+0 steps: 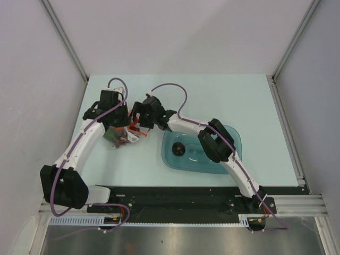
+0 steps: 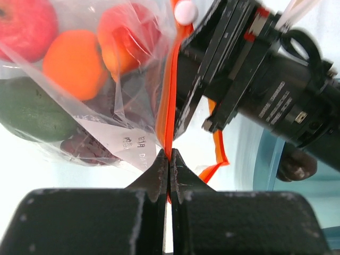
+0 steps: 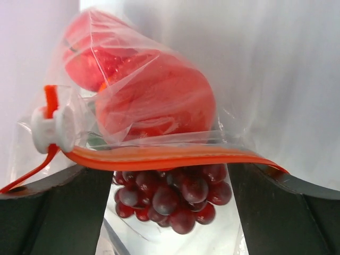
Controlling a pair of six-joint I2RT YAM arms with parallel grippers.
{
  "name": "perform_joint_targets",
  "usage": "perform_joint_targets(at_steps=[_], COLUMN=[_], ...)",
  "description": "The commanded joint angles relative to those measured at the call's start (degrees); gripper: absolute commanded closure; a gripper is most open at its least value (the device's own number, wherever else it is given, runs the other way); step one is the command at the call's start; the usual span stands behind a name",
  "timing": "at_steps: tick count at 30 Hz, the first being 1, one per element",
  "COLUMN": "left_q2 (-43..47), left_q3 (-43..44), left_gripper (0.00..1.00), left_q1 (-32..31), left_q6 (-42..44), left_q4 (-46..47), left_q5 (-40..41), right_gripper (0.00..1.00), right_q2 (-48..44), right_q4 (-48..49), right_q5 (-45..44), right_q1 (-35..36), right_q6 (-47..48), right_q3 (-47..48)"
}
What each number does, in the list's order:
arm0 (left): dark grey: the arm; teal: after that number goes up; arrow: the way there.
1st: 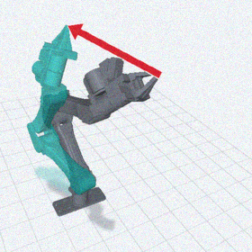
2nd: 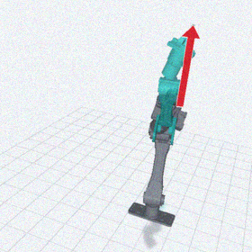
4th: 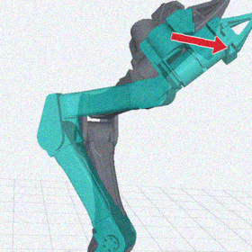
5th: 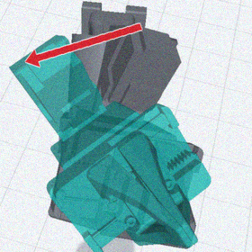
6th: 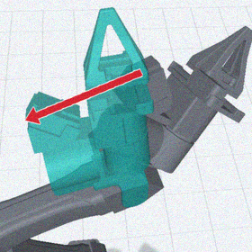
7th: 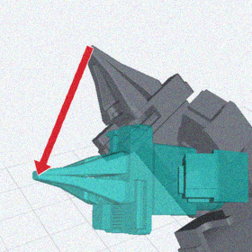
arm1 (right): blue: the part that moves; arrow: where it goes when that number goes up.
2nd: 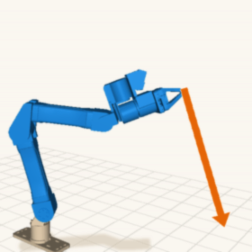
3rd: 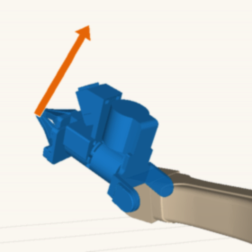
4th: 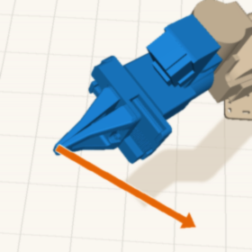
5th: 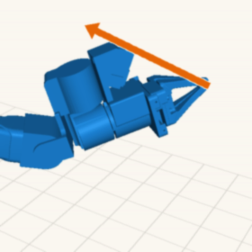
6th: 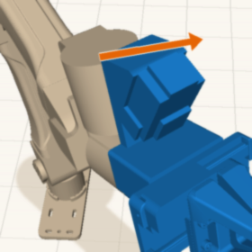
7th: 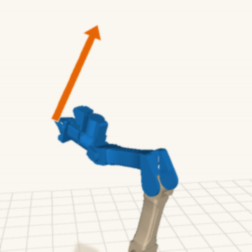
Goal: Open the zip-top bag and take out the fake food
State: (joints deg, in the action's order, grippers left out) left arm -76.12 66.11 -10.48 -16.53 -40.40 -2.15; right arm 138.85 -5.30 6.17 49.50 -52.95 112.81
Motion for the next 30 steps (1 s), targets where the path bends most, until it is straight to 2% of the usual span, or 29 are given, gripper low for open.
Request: perform_joint_targets(at_steps=[1,10,12,14,19,22,24,25,26,30], left_q2=[3.4,3.5,3.4,3.3,2.9,3.1,3.3,3.3,3.5,4.0], left_q3=[-1.4,-1.5,-1.4,-1.1,-0.7,-0.5,-0.5,-0.3,-0.4,-0.9], left_gripper=[1.0,1.0,1.0,1.0,1.0,1.0,1.0,1.0,1.0,1.0], left_q1=[0.1,-0.1,-0.2,-0.3,-0.7,-0.8,-0.8,-0.8,-0.8,-0.8], left_q6=[0.1,0.5,0.4,0.4,0.1,0.0,-0.3,-0.3,-0.4,-1.2], left_q4=[0.9,0.9,1.0,1.1,1.2,0.9,0.6,0.5,0.2,-0.2], left_q5=[-1.9,-2.2,-2.6,-2.7,-2.8,-2.3,-2.0,-1.8,-1.3,0.4], right_gripper=[0.11,0.09,0.07,0.0,0.01,0.05,0.14,0.2,0.34,0.55], right_q2=[0.4,5.1,6.7,8.5,11.5,12.3,12.8,12.9,13.0,11.9], right_q4=[9.3,14.6,13.0,12.1,10.5,9.9,10.7,10.8,11.3,8.0], right_q5=[-2.8,2.0,2.3,2.9,3.7,2.6,2.7,3.1,3.4,3.8], right_q1=[0.3,1.7,1.8,1.8,2.2,2.3,2.3,2.2,2.2,2.1], right_q6=[-0.6,-2.4,-2.8,-3.6,-2.9,-3.4,-4.1,-4.4,-4.5,-4.1], right_q3=[1.9,8.0,10.5,12.2,16.1,16.7,17.0,17.2,17.3,18.7])
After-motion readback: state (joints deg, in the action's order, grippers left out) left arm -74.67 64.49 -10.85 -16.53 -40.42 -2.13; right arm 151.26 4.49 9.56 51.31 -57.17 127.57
